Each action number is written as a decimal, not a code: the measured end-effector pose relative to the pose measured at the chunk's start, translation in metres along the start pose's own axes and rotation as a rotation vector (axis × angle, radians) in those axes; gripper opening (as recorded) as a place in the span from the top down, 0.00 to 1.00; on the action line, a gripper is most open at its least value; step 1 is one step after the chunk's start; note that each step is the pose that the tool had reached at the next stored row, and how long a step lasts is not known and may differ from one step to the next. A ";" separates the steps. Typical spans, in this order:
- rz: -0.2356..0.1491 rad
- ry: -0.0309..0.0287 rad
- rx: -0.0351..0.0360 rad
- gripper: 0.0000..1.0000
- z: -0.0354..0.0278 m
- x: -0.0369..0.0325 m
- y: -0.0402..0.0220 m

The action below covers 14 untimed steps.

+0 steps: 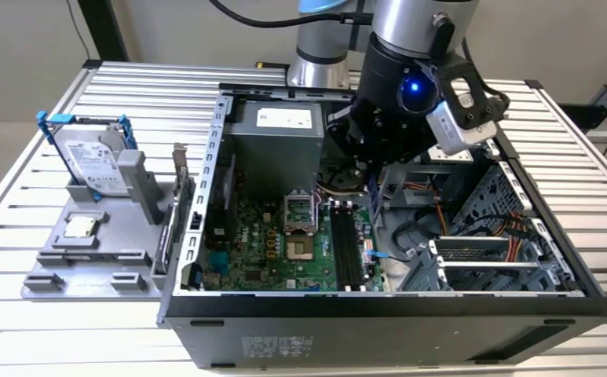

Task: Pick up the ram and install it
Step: 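Insert the ram into the slot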

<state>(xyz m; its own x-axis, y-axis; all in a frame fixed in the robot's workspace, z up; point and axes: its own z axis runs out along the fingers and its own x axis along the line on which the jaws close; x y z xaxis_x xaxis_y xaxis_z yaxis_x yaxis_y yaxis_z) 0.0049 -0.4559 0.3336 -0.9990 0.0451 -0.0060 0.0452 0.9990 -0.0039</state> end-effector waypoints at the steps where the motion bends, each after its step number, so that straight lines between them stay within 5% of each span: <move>1: 0.000 0.0000 0.0003 1.00 0.0004 0.0000 0.0000; 14: 0.000 -0.0002 0.0042 1.00 0.0066 0.0000 0.0000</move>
<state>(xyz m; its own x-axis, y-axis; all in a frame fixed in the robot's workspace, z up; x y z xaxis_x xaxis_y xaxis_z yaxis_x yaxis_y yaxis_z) 0.0050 -0.4559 0.3271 -0.9990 0.0451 -0.0062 0.0451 0.9989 -0.0081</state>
